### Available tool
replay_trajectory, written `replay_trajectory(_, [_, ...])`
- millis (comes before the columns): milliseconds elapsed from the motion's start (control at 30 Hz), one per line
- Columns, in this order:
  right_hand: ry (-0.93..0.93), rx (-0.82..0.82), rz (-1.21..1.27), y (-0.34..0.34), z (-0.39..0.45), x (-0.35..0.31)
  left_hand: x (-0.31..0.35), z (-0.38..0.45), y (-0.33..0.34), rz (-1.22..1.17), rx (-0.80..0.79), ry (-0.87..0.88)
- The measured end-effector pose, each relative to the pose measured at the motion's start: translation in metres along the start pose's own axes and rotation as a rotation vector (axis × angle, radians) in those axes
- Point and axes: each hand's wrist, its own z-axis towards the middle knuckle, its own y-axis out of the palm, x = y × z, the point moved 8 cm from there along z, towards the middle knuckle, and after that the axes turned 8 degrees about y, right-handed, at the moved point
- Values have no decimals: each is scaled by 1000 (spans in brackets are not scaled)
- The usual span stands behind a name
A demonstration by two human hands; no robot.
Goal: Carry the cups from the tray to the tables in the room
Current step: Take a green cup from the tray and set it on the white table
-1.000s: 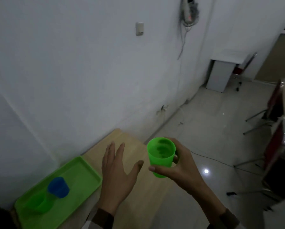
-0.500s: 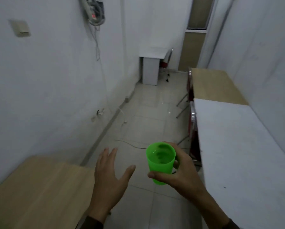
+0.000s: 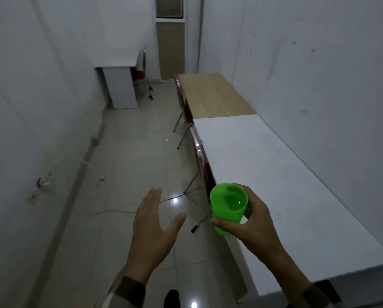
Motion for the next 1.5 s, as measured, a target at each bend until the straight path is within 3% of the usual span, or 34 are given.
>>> replay_trajectory(400, [84, 429, -13, -25, 115, 50, -20, 183, 67, -64, -266, 118])
replay_trajectory(567, [119, 540, -6, -47, 168, 75, -18, 246, 109, -85, -300, 151])
replay_trajectory(867, [177, 605, -31, -96, 284, 152, -51, 384, 202, -46, -262, 139])
replay_trajectory(1133, [289, 654, 6, -124, 384, 234, -105, 490, 265, 126, -226, 168])
replay_trajectory(1500, [525, 736, -61, -129, 493, 347, -162, 564, 365, 519, -506, 409])
